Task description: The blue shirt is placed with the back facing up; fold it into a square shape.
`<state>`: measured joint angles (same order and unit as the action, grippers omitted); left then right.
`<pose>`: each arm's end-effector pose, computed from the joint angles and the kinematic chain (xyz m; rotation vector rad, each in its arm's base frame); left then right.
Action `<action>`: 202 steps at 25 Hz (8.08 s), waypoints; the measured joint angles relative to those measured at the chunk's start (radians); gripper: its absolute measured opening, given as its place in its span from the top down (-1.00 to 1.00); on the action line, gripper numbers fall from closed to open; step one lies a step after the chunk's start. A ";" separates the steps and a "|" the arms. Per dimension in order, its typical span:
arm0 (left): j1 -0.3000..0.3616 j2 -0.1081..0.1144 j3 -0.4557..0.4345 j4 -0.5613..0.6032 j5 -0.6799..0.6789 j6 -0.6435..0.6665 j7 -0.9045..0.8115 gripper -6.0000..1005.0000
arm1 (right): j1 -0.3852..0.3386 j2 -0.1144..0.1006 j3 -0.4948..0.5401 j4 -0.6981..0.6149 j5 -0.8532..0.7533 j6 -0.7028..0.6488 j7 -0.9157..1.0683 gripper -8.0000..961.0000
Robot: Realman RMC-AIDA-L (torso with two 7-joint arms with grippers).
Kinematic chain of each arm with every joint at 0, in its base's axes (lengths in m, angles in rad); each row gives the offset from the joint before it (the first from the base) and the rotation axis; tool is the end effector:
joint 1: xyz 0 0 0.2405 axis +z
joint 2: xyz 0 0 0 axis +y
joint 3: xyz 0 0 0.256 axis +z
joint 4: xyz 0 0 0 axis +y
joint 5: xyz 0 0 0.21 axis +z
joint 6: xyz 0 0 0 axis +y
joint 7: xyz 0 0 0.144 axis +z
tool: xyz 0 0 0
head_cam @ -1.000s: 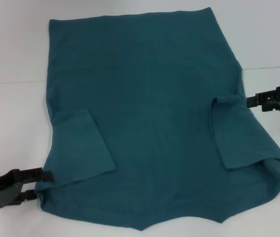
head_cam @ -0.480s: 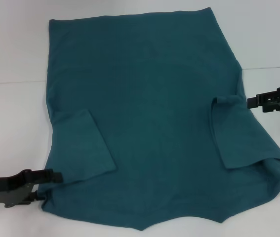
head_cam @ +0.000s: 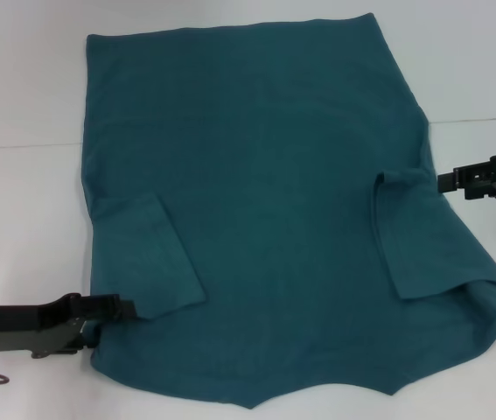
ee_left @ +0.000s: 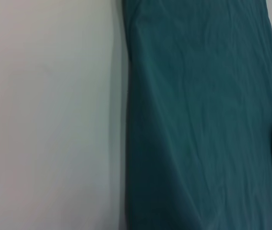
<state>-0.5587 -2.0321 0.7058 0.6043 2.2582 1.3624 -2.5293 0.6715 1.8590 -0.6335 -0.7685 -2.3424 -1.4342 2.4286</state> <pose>-0.3086 0.3386 -0.0044 -2.0203 -2.1180 -0.4379 0.2866 0.3996 0.1112 -2.1481 1.6155 0.3397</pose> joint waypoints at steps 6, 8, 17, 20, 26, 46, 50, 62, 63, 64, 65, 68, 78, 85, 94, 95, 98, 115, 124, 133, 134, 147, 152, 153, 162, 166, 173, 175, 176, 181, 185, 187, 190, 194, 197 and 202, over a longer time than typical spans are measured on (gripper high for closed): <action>-0.001 -0.001 0.001 -0.001 0.000 -0.001 -0.003 -0.54 | -0.001 -0.001 0.002 0.000 0.000 0.000 0.000 -0.38; -0.004 -0.002 0.002 -0.003 0.000 -0.003 -0.003 -0.53 | -0.001 -0.001 0.004 0.000 0.000 0.000 -0.001 -0.38; -0.020 -0.002 0.028 -0.009 0.010 -0.009 0.010 -0.25 | -0.001 -0.002 0.011 0.000 0.000 0.000 -0.003 -0.38; -0.021 -0.002 0.029 -0.006 0.011 -0.009 0.009 0.01 | -0.001 -0.003 0.011 0.000 0.000 -0.004 -0.004 -0.38; -0.024 -0.002 0.029 -0.004 0.012 -0.007 0.015 0.49 | -0.001 -0.005 0.007 -0.004 -0.001 -0.018 -0.004 -0.38; -0.036 0.000 0.018 0.018 -0.005 0.009 0.029 0.86 | -0.052 -0.062 0.012 -0.073 -0.231 -0.226 0.073 -0.36; -0.038 0.000 0.018 0.015 -0.005 0.004 0.030 0.86 | -0.059 -0.044 0.005 -0.067 -0.245 -0.220 0.069 -0.36; -0.035 -0.002 0.018 0.012 -0.005 -0.004 0.032 0.85 | -0.057 -0.007 0.008 -0.011 -0.293 -0.150 0.080 -0.34; -0.035 -0.002 0.018 0.012 -0.005 -0.005 0.032 0.85 | -0.057 -0.005 0.008 -0.007 -0.293 -0.141 0.082 -0.34; -0.034 -0.002 0.018 0.012 -0.005 -0.007 0.032 0.85 | -0.056 -0.003 0.007 -0.002 -0.294 -0.129 0.085 -0.34; -0.034 -0.002 0.018 0.012 -0.005 -0.007 0.032 0.85 | -0.056 -0.002 0.007 0.001 -0.294 -0.118 0.087 -0.34; -0.033 -0.002 0.018 0.012 -0.005 -0.008 0.032 0.85 | -0.055 0.005 0.009 0.006 -0.290 -0.092 0.088 -0.33; -0.033 -0.002 0.018 0.011 0.001 -0.022 0.030 0.85 | -0.015 0.016 0.002 0.081 -0.293 -0.032 0.082 -0.32; -0.033 -0.002 0.018 0.011 -0.002 -0.023 0.029 0.85 | -0.009 0.016 0.001 0.075 -0.291 -0.036 0.076 -0.31; -0.032 0.000 0.018 0.011 -0.003 -0.023 0.029 0.85 | -0.006 0.015 -0.011 0.081 -0.295 -0.034 0.063 0.41; -0.032 0.000 0.018 0.011 -0.002 -0.023 0.029 0.85 | -0.006 0.016 -0.011 0.081 -0.295 -0.033 0.063 0.48; -0.032 0.000 0.018 0.011 0.001 -0.022 0.029 0.85 | -0.006 0.015 -0.012 0.081 -0.294 -0.030 0.062 0.62; 0.016 0.011 0.029 0.147 0.079 0.256 0.036 0.86 | -0.032 0.015 -0.009 -0.144 -0.370 -0.318 0.081 0.92; 0.070 0.000 0.029 0.210 0.139 0.368 0.052 0.85 | -0.060 0.065 -0.014 -0.156 -0.438 -0.433 0.071 0.92; 0.050 0.021 0.013 0.215 0.110 0.427 0.072 0.86 | -0.061 0.074 0.040 -0.168 -0.267 -0.462 -0.026 0.92; 0.037 0.028 0.005 0.207 0.102 0.434 0.073 0.86 | -0.060 0.066 0.053 -0.168 -0.217 -0.464 -0.034 0.92; -0.176 0.138 -0.062 0.066 0.098 0.306 -0.089 0.85 | -0.027 0.024 0.142 -0.149 0.019 -0.246 0.023 0.92; -0.247 0.179 -0.050 0.004 0.103 0.192 -0.126 0.86 | -0.017 0.013 0.154 -0.130 0.065 -0.111 0.056 0.92; -0.273 0.186 -0.040 -0.022 0.111 0.134 -0.135 0.86 | -0.016 0.015 0.154 -0.124 0.068 -0.078 0.058 0.92; -0.317 0.126 0.035 -0.055 0.126 -0.167 -0.139 0.85 | 0.004 0.063 0.072 -0.015 0.107 0.258 0.020 0.92; -0.313 0.087 0.083 -0.091 0.126 -0.343 -0.117 0.86 | 0.020 0.104 0.019 0.062 0.106 0.423 -0.040 0.92; -0.316 0.054 0.092 -0.098 0.123 -0.420 -0.057 0.86 | 0.071 0.108 -0.045 0.187 0.098 0.568 -0.101 0.92; -0.324 0.048 0.092 -0.097 0.122 -0.429 -0.052 0.86 | 0.075 0.110 -0.061 0.190 0.098 0.591 -0.101 0.92; -0.327 0.046 0.092 -0.097 0.123 -0.434 -0.051 0.86 | 0.078 0.111 -0.075 0.193 0.098 0.605 -0.101 0.92; -0.339 0.034 0.105 -0.083 0.125 -0.461 -0.047 0.86 | 0.090 0.111 -0.136 0.219 0.099 0.683 -0.095 0.92; -0.341 0.045 0.106 -0.043 0.125 -0.461 -0.051 0.86 | 0.086 0.118 -0.128 0.143 0.118 0.699 -0.093 0.92; -0.349 0.058 0.105 -0.037 0.125 -0.463 -0.056 0.86 | 0.099 0.109 -0.131 0.130 0.120 0.700 -0.094 0.92; -0.366 0.064 0.106 -0.046 0.126 -0.495 -0.050 0.85 | 0.138 0.088 -0.137 0.170 0.106 0.730 -0.103 0.92; -0.381 0.050 0.144 -0.079 0.128 -0.584 -0.035 0.85 | 0.195 0.082 -0.142 0.265 0.064 0.822 -0.134 0.92; -0.395 0.045 0.201 -0.131 0.133 -0.651 -0.039 0.85 | 0.218 0.089 -0.148 0.317 0.041 0.873 -0.177 0.92; -0.390 0.027 0.219 -0.147 0.152 -0.710 -0.037 0.85 | 0.227 0.102 -0.196 0.344 0.016 0.930 -0.188 0.92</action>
<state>-0.9490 -2.0055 0.9248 0.4577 2.4103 0.6528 -2.5662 0.8986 1.9607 -0.8292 -0.4241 -2.3265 -0.5039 2.2405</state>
